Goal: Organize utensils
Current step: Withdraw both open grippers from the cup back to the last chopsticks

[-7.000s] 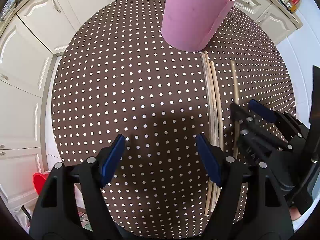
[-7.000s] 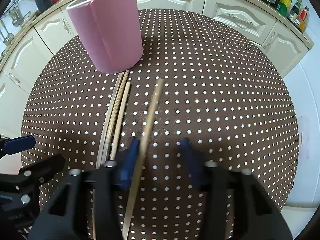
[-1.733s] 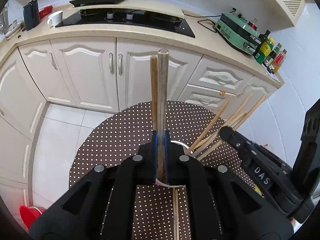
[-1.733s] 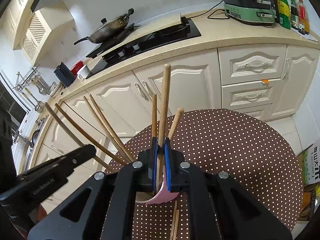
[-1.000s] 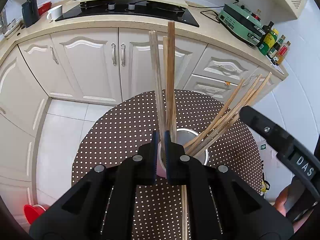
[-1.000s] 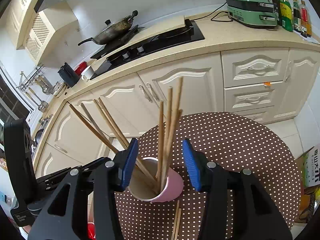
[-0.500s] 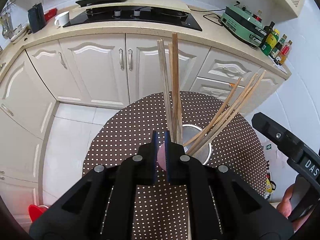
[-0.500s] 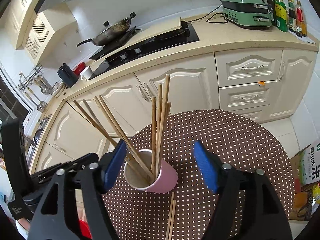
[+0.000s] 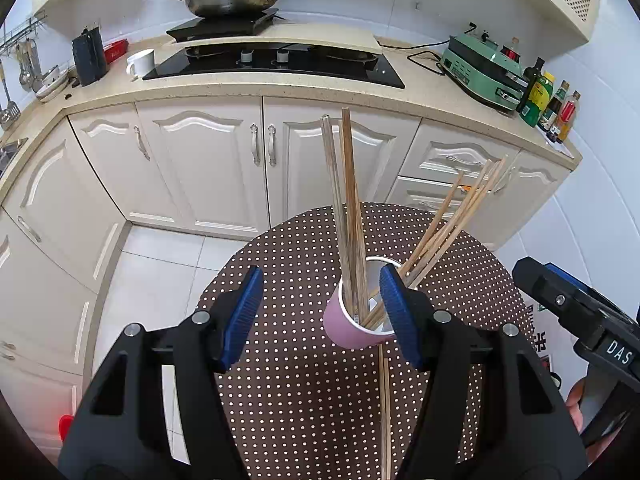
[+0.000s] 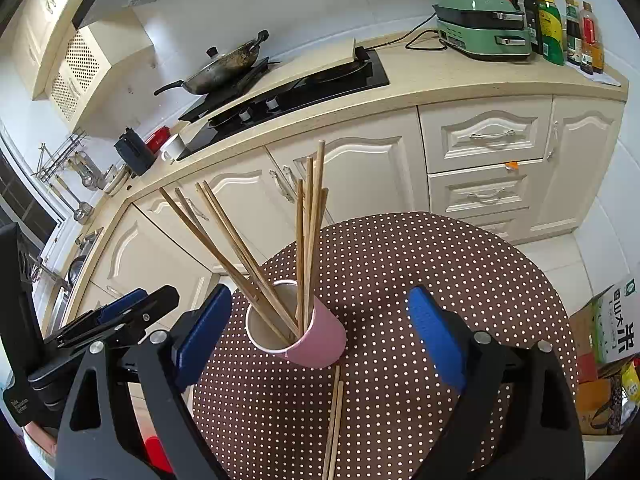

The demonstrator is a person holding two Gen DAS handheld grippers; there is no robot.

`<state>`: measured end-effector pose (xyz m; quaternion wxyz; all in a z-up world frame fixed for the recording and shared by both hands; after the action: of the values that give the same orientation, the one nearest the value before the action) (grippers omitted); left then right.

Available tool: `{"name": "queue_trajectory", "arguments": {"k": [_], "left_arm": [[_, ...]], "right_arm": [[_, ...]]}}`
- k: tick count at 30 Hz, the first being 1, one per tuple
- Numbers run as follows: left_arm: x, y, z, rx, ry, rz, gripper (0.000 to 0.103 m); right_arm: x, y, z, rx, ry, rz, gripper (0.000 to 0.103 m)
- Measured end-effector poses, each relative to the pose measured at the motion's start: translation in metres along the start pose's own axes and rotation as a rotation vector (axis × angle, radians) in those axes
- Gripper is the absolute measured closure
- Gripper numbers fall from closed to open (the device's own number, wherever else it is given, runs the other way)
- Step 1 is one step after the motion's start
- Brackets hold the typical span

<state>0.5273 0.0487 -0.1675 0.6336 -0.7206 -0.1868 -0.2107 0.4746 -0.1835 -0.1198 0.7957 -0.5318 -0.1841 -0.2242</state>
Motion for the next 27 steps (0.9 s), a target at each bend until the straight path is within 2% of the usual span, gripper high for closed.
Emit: {"name": "queue_trajectory", "arguments": {"k": [9, 27], "left_arm": [[-0.017, -0.012, -0.003, 0.01, 0.013, -0.005, 0.037], [-0.067, -0.003, 0.004, 0.01, -0.001, 0.068, 0.036]], "right_arm": [[-0.016, -0.007, -0.01, -0.011, 0.032, 0.021, 0.011], [-0.072, 0.012, -0.028, -0.075, 0.066, 0.147, 0.011]]}}
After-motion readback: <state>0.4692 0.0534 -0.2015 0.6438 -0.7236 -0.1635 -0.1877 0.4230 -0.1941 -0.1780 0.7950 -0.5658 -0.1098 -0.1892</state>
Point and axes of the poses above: each gripper's, at about its wrist camera, not at the fingertips, and y roughly the way its jaws point, z to its left, x to its top, the point moved 3 cm from there along y, roughly the way its jaws point, and after that the axes turned 6 degrees about z, right-handed, at the moved point
